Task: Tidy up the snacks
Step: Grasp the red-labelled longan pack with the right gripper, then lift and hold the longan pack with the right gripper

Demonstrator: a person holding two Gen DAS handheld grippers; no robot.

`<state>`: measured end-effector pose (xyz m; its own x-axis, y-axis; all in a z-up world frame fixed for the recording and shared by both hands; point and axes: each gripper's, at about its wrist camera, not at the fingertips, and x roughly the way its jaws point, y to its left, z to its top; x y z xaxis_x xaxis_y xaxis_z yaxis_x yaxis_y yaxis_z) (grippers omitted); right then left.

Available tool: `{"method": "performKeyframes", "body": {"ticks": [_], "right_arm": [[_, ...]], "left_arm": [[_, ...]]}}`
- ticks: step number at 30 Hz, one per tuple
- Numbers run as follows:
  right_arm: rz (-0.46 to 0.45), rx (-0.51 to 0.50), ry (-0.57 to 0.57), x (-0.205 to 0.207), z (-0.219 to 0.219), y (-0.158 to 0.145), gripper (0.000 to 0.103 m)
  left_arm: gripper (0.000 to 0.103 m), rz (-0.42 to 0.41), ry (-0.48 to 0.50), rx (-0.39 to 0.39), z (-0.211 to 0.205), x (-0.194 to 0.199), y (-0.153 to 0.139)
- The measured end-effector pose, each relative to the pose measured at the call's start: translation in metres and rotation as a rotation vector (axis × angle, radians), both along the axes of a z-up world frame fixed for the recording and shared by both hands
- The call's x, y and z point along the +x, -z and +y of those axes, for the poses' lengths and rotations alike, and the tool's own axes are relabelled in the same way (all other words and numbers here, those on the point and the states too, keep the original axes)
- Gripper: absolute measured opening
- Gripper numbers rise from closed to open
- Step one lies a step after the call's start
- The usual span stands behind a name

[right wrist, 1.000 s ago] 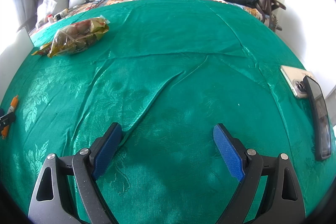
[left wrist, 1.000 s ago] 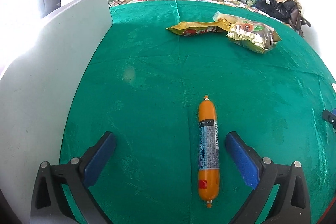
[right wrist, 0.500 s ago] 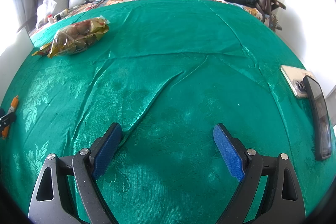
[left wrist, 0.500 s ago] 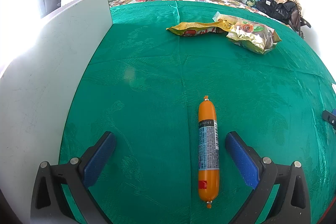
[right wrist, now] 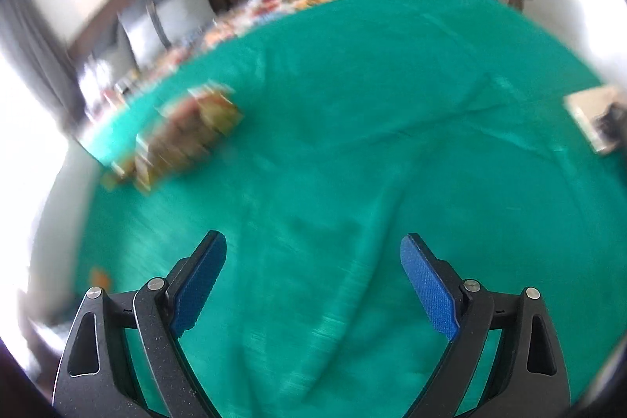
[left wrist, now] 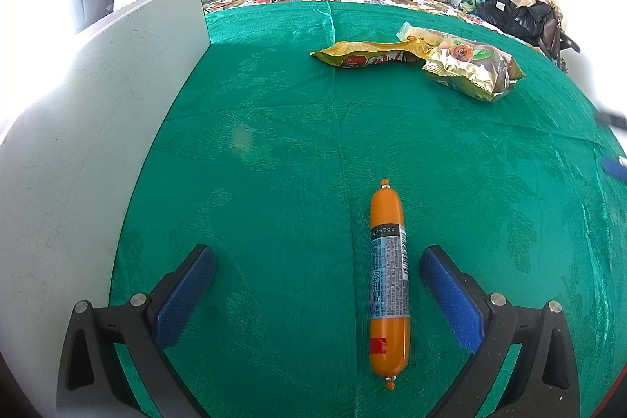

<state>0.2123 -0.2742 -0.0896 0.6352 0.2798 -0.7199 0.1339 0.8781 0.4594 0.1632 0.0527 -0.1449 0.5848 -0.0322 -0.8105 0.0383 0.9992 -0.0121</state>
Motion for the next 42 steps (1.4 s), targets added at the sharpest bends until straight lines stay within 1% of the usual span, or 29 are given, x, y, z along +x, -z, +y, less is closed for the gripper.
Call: {"method": "performKeyframes", "body": {"ticks": [2,3,5,6,10,11,12,13,14,16,18,20,22,24,25,27,28,30,31,34,35,36,38,39,40,42], "right_arm": [[0.012,0.12,0.016,0.029,0.017,-0.007,0.093],[0.017,0.165,0.035,0.044,0.025,-0.01,0.093],[0.045,0.226,0.067,0.072,0.043,-0.009,0.093],[0.072,0.239,0.075,0.085,0.053,-0.005,0.093],[0.18,0.219,0.086,0.117,0.084,0.017,0.092],[0.162,0.198,0.079,0.119,0.089,0.017,0.094],[0.147,0.163,0.067,0.12,0.091,0.013,0.09],[0.152,0.157,0.035,0.121,0.093,0.016,0.08],[0.158,0.148,0.01,0.119,0.092,0.018,0.069],[0.141,0.177,-0.049,0.112,0.084,0.02,0.063],[0.136,0.18,-0.108,0.099,0.073,0.021,0.062],[0.138,0.205,-0.178,0.084,0.056,0.024,0.062],[0.132,0.233,-0.257,0.062,0.037,0.025,0.062],[0.135,0.237,-0.356,0.036,0.02,0.026,0.062],[0.138,0.213,-0.41,0.023,0.013,0.026,0.062],[0.122,0.089,-0.5,0.0,0.001,0.022,0.063],[0.106,0.05,-0.514,-0.01,-0.006,0.018,0.068],[0.085,-0.031,-0.456,-0.026,-0.022,0.011,0.078],[0.061,-0.053,-0.415,-0.035,-0.03,0.006,0.078],[-0.099,-0.053,-0.245,-0.076,-0.057,-0.011,0.079],[-0.144,-0.069,-0.177,-0.089,-0.065,-0.014,0.08],[-0.169,-0.114,-0.105,-0.102,-0.07,-0.014,0.08],[-0.169,-0.219,0.001,-0.118,-0.074,-0.008,0.081],[-0.171,-0.258,0.023,-0.125,-0.073,-0.003,0.081],[-0.176,-0.291,0.031,-0.133,-0.07,0.003,0.081],[-0.164,-0.332,0.006,-0.14,-0.064,0.013,0.081]], "left_arm": [[0.103,0.0,0.0,0.0,0.0,0.0,0.0],[0.103,0.0,0.0,0.0,0.0,0.0,0.0],[0.103,0.0,0.0,0.0,0.0,0.0,0.0],[0.103,0.0,0.0,0.0,0.0,0.0,0.0],[0.103,0.0,0.0,0.0,0.0,0.0,0.0],[0.103,-0.001,0.0,0.0,0.0,0.0,0.0],[0.103,-0.001,0.0,0.0,0.0,0.0,0.0],[0.103,-0.001,0.0,0.0,0.0,0.0,0.0],[0.103,0.0,0.0,0.0,0.0,0.0,0.0],[0.103,-0.001,0.0,0.0,0.0,0.0,0.0],[0.103,0.0,0.0,0.0,0.0,0.0,0.0],[0.103,0.0,0.0,0.0,0.0,0.0,0.0],[0.103,0.0,0.0,0.0,0.0,0.0,0.0],[0.103,-0.001,0.0,0.0,0.0,0.0,0.0],[0.103,-0.001,0.0,0.0,0.0,0.0,0.0],[0.103,-0.001,0.0,0.0,-0.001,0.0,0.0],[0.103,-0.001,0.0,0.0,0.0,0.0,0.0],[0.103,-0.001,0.0,0.001,-0.001,0.0,0.0],[0.103,-0.001,0.0,0.0,0.0,0.0,0.0],[0.103,-0.001,0.0,0.0,0.0,0.0,0.0],[0.103,-0.001,0.0,0.0,0.0,0.0,0.0],[0.103,-0.001,0.0,0.001,0.0,0.0,0.0],[0.103,-0.001,0.0,0.0,-0.001,0.0,0.0],[0.103,-0.001,0.0,0.0,-0.001,0.0,0.0],[0.103,-0.001,0.0,0.001,0.0,0.0,0.0],[0.103,-0.001,0.0,0.001,0.0,0.0,0.0]]}}
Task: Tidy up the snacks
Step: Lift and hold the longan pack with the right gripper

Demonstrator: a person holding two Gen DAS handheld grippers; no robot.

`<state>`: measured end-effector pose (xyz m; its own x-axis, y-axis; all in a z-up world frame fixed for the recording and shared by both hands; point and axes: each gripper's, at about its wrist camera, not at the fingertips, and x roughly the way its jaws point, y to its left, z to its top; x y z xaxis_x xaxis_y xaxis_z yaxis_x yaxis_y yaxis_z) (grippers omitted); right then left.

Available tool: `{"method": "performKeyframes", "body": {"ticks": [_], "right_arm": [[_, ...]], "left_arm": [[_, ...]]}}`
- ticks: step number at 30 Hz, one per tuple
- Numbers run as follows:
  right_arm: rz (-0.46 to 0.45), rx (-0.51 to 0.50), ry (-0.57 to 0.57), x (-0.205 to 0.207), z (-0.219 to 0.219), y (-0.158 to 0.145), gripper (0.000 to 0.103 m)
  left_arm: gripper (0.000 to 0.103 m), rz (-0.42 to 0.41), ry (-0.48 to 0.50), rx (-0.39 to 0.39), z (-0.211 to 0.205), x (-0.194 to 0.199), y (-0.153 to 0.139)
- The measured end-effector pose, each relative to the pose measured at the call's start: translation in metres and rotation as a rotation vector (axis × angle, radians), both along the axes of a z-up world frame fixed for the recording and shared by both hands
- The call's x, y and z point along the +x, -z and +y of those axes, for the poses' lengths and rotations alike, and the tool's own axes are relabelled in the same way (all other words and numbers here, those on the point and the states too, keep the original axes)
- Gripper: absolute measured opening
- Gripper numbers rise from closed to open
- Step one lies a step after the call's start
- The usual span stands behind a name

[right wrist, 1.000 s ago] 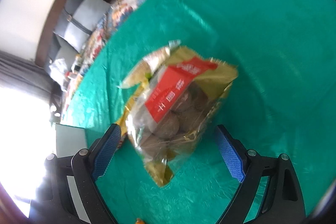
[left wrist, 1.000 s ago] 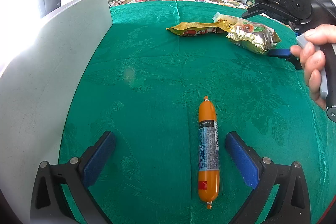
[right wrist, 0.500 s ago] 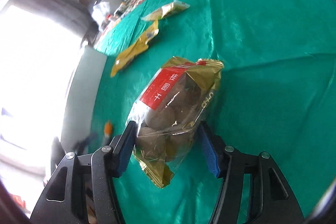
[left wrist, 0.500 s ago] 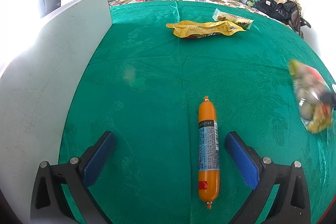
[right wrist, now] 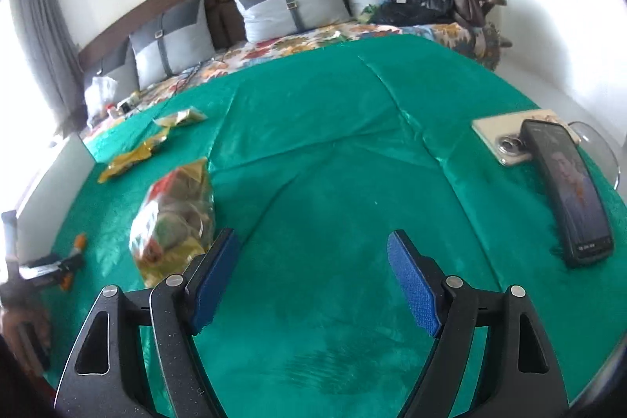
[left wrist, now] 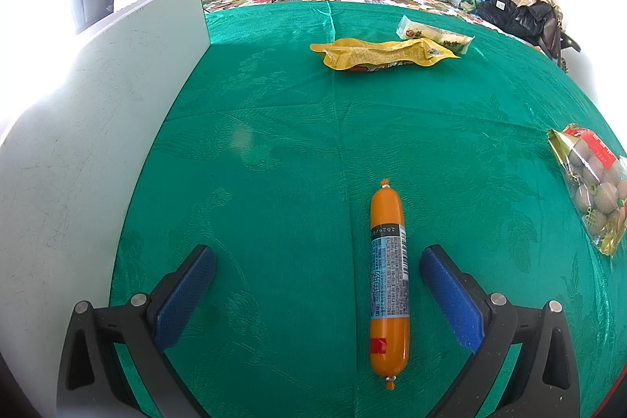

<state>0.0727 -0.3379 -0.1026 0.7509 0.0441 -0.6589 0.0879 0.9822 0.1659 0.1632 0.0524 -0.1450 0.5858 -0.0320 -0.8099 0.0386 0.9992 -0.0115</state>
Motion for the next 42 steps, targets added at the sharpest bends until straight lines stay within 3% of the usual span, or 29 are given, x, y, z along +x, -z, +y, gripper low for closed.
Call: {"method": "performKeyframes", "body": {"ticks": [12,17,22,28,35,38,42], "right_arm": [[-0.01,-0.006,-0.092,0.012,0.021,0.013,0.081],[-0.077,-0.006,-0.112,0.008,0.035,-0.007,0.081],[-0.138,-0.09,-0.181,0.023,0.072,-0.033,0.081],[-0.052,-0.174,-0.234,0.055,0.107,-0.022,0.08],[0.179,-0.266,-0.27,0.091,0.128,0.025,0.082],[0.164,-0.168,-0.26,0.093,0.114,0.028,0.082],[0.156,-0.178,-0.255,0.09,0.112,0.031,0.086]], "left_arm": [[0.103,0.0,0.0,0.0,0.0,0.0,0.0],[0.103,-0.001,0.0,0.0,0.0,0.0,0.0],[0.103,-0.001,0.0,0.0,0.0,0.0,0.0],[0.103,-0.001,0.0,0.0,0.0,0.0,0.0],[0.103,-0.001,0.0,0.0,0.0,0.0,0.0],[0.103,-0.001,0.0,0.0,0.0,0.0,0.0],[0.103,-0.001,0.0,0.0,0.0,0.0,0.0]]}}
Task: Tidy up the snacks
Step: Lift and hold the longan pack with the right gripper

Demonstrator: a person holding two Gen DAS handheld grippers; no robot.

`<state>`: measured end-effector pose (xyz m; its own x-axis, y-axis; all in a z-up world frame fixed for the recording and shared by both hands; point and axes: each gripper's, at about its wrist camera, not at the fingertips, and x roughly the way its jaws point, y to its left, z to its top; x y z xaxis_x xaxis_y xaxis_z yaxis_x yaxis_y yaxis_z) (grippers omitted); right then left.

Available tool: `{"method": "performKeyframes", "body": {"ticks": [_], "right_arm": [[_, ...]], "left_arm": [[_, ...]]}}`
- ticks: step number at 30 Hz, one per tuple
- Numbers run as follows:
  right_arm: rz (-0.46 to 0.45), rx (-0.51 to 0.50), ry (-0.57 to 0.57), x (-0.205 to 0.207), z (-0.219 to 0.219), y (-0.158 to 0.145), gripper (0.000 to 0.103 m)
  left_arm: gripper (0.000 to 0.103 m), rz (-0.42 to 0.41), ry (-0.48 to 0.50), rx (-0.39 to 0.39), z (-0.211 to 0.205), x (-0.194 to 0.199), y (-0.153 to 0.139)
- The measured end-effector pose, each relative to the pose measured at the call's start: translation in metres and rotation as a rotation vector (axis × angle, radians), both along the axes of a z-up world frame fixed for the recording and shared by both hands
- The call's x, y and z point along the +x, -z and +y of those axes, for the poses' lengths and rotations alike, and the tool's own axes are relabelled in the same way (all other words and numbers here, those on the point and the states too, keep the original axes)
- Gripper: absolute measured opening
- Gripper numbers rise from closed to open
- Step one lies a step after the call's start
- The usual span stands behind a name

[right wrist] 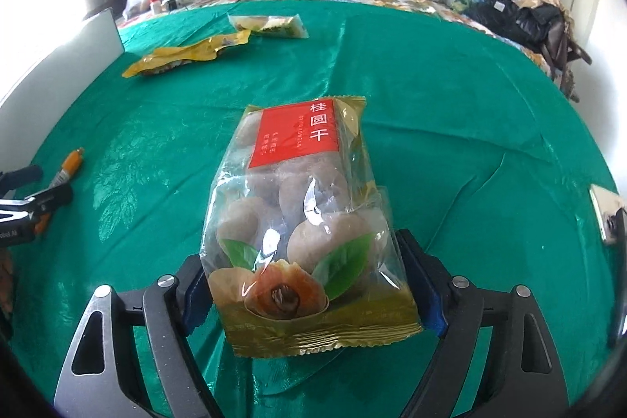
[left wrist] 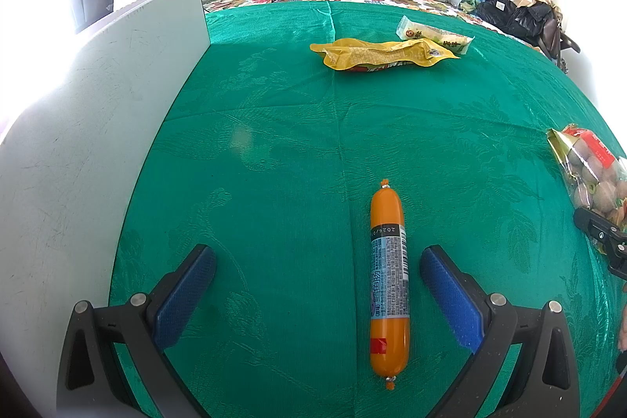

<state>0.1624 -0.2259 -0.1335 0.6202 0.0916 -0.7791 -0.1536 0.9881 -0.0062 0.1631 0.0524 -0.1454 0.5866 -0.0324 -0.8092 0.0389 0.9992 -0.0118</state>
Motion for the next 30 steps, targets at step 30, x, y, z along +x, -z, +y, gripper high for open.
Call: {"method": "performKeyframes", "body": {"ticks": [30], "right_arm": [[0.005,0.0,0.004,0.003,0.0004,0.0004,0.089]], "left_arm": [[0.103,-0.001,0.0,0.001,0.0003,0.0001,0.0006]]}}
